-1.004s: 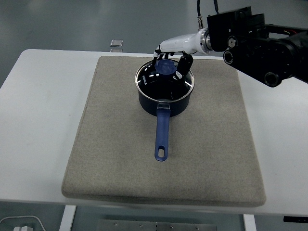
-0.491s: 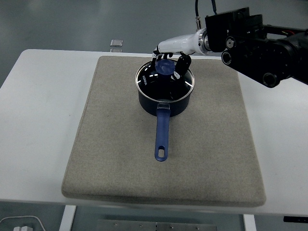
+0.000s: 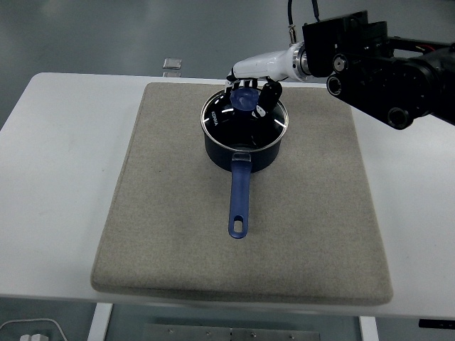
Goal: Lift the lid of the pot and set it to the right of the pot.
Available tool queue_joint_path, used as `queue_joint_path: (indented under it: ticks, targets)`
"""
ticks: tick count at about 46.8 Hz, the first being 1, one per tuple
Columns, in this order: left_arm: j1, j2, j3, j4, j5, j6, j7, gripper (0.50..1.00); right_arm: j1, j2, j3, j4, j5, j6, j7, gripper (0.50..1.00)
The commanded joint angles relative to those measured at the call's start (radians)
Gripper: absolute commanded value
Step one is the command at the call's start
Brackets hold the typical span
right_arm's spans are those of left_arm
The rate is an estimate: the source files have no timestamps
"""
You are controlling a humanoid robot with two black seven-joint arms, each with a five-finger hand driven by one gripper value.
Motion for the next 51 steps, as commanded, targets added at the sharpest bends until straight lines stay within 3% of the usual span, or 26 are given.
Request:
queue_joint_path:
  ticks: [1,8,21,51]
  targets:
    - [0.0,0.0,0.0,0.0,-0.001,0.0,0.0,1.0,0.0,0.0,0.0,0.0,0.0,0.001,0.0,0.65]
    - [0.0,0.0,0.0,0.0,0.0,0.0,0.0,1.0,0.002,0.0,0.002,0.0,0.0,0.001,-0.001,0.635]
    - [0.0,0.0,0.0,0.0,-0.001,0.0,0.0,1.0,0.003,0.0,0.002,0.0,0.0,0.002,-0.003,0.552]
    - [0.0,0.0,0.0,0.0,0.0,0.0,0.0,1.0,0.04,-0.007,0.005,-0.005,0.014,0.027,-0.003,0.533]
